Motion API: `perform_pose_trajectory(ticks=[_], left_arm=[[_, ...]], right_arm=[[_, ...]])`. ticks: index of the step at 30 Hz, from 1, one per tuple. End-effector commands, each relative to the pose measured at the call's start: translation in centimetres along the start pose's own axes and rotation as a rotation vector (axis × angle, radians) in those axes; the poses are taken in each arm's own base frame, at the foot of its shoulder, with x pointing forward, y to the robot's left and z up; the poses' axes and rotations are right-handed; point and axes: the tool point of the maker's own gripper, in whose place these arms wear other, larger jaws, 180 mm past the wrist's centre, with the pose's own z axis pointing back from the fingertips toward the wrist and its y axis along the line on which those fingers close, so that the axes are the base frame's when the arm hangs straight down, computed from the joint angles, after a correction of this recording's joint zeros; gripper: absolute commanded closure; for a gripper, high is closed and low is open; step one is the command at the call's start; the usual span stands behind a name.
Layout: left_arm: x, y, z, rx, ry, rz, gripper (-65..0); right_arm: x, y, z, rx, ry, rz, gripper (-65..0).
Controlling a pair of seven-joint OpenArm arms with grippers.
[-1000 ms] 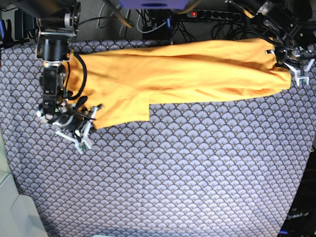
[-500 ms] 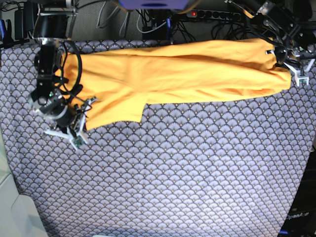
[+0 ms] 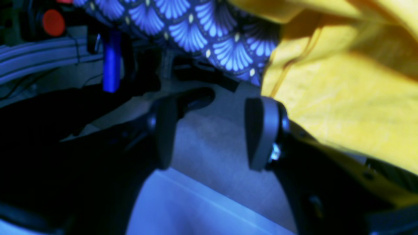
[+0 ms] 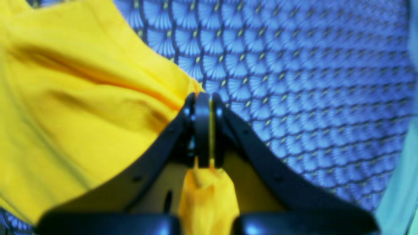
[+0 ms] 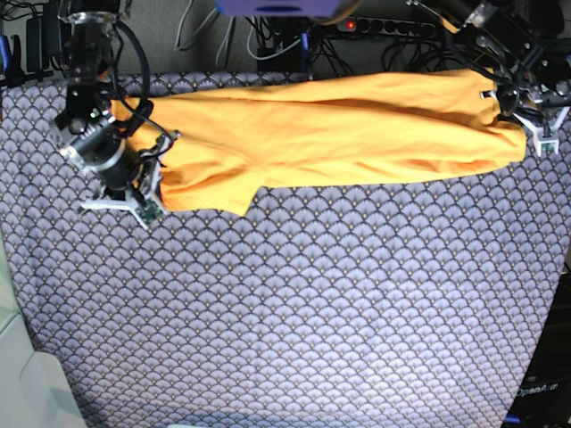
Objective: Fold the T-shirt properly
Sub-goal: 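Grasp the shirt end with the right gripper and pull it outward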
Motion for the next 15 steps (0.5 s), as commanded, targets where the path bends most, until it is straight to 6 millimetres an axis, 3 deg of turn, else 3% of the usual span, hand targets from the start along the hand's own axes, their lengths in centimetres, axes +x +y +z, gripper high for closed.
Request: perform_pose_trajectory(ticks=[1,8,15], left_arm=[[0.7,0.6,0.4,0.02,-0.021,0.002,-32.9],[0.5,0.8,0.4,0.024,-0.018,0.003,-32.9],[0.3,0.9,0.4,0.026,-0.012,0.002,-32.8]], right_arm=[[1.3,0.3,0.5,0.004,-0.052,0.016,0.0],[0.9,5.6,1.3,0.14,-0.086,0.083,0.0],[0.0,7.8,2.6,0.204,-0.152,0.074,0.0]])
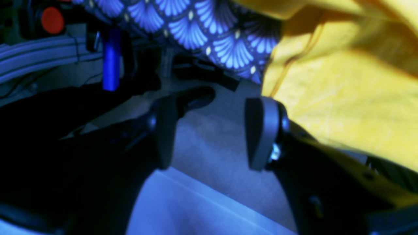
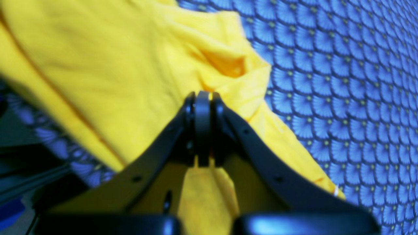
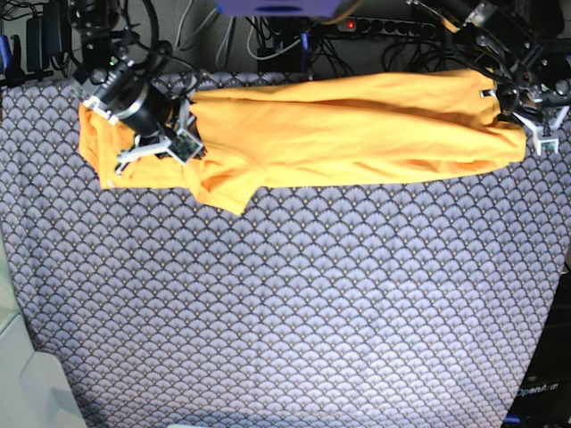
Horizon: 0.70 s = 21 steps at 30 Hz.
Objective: Fold the T-shirt properly
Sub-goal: 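Grasp the shirt end with the right gripper and pull it outward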
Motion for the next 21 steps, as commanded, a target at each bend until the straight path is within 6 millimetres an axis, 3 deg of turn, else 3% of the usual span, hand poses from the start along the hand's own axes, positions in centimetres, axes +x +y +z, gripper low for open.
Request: perform_pose_trajectory(ticks=[1,8,17,21], left_arm=[[0.4,0.8,0.4,0.023,-0.016,0.001,-32.8],[-0.2,0.8,0.3,0.026,-0.002,-0.005,-32.8],[-0.2,0.9,0.3,0.028,-0.002,-0.005,-32.8],[-0.2,0.9,0.3,0.028,-0.002,-0.005,-32.8]], right_arm=[[0.4,-0.4,0.5,-0.009,-0.029,0.014,0.0],[-1.5,0.6,2.1,0.044,-0.031,0.061,0.0],[-3.7,-0.9,3.0,0.02,0.023,0.071,0.0],[-4.6,-0.6,2.7,0.04,0.013,0.053,0.0]])
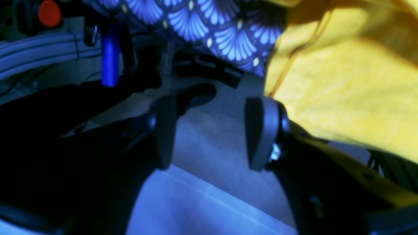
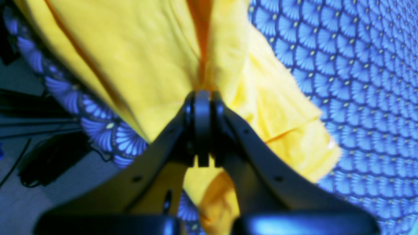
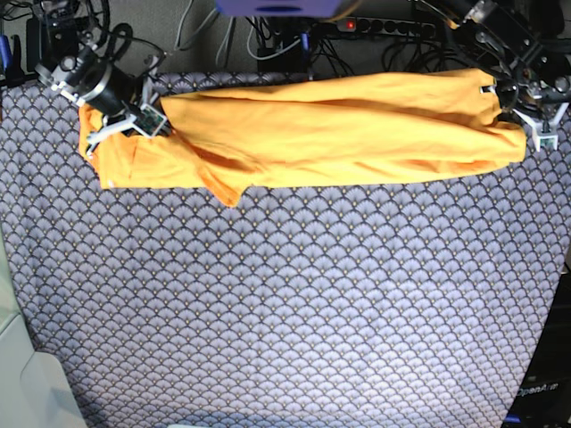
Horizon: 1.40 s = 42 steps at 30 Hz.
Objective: Fold the T-shirt properly
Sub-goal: 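Grasp the shirt end with the right gripper and pull it outward, then grasp the folded shirt end with the left gripper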
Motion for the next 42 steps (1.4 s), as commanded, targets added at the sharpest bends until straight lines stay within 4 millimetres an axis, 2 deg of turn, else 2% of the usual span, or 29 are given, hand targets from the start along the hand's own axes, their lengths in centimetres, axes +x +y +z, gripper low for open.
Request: perform_pose_trajectory(ticks=[1,8,10,13,17,24,33,37,42], left_arm=[[0.5,0.8,0.4,0.026,-0.017,0.001,-32.8],[0.5,0.8,0.4,0.026,-0.019,0.001,-32.8],[0.5,0.8,0.4,0.026,-0.019,0.001,-32.8],[0.5,0.8,0.4,0.026,-0.019,0.001,-32.8],[0.5,0.8,0.4,0.026,-0.019,0.001,-32.8],[0.5,0.8,0.4,0.026,-0.019,0.001,-32.8],[0.6,0.8,0.4,0.025,-0.019,0.0,-32.8],[0.6,0.8,0.4,0.025,-0.019,0.0,-32.8],[0.6,0.8,0.4,0.025,-0.019,0.0,-32.8]], right_arm=[[0.2,0.0,0.2,0.0,-0.021,-0.004,0.0],[-2.2,1.1,0.0,0.043,-0.015,-0.045,0.0],[-3.0,0.6,0.2,0.04,0.004,-0.038,0.0],[-3.2,0.1,0.4,0.025,0.009,-0.038,0.0],[-3.5,-1.7,1.0,-0.025,0.015,-0.041,0.0],[-3.1,-4.3,1.3,-0.096,0.002,-0.04,0.0],[-0.9,-4.5,0.7,-0.144,-0.062,-0.093,0.0],[-0.6,-4.4,0.7,-0.147,-0.071,-0.095,0.0],[-1.6,-5.3,1.0,-0.182,-0.023,-0.119,0.0]])
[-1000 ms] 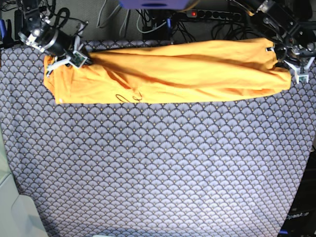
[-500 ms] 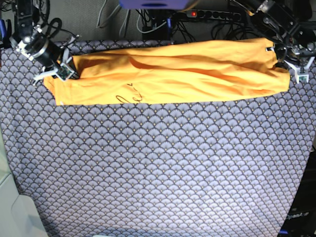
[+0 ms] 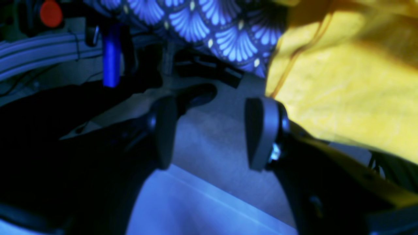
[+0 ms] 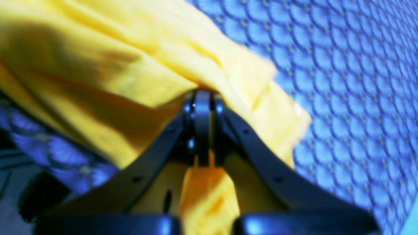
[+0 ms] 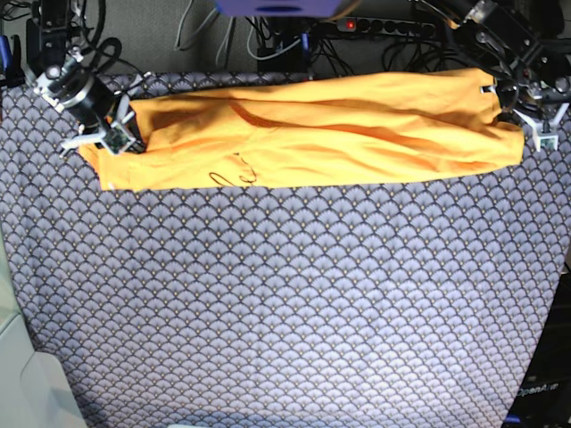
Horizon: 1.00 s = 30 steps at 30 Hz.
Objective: Fold the T-shirt properly
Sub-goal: 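Grasp the folded shirt end with the left gripper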
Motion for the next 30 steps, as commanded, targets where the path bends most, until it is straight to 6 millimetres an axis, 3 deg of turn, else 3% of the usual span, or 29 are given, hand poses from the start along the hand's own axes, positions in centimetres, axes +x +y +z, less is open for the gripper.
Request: perform_pose_trajectory(ticks=[1,9,12,18,21,26,30], left_arm=[[0.5,0.7,0.4,0.023,-0.018,0.001,-32.8],[0.6,0.7,0.4,0.021,-0.02,-0.001,-32.8],[0.7,0.7,0.4,0.022,-0.021,0.001,-32.8],[0.6,0.7,0.4,0.023,-0.019,0.001,-32.8],[0.5,0.8,0.4,0.023,-0.019,0.003,-32.8],[0.5,0.8,0.4,0.025,-0.019,0.005,-32.8],[0.4,3.3,0.7,0.071,-0.023,0.039,-32.9]], right_arm=[[1.0,-0.9,0.3,-0.024,-0.029,0.009,0.0],[0.3,-1.8,0.1,-0.037,0.03,0.026,-0.5],[0.3,-1.8,0.1,-0.038,0.032,0.027,-8.5],[0.2,-1.7,0.2,-0.037,0.034,0.023,-32.3],[0.2,-2.1,0.3,-0.047,0.033,0.022,-38.6],[-0.1,-4.4,1.5,-0.118,0.035,0.013,-39.1],[-0.5,-6.2,2.3,-0.172,0.045,0.005,-39.1]])
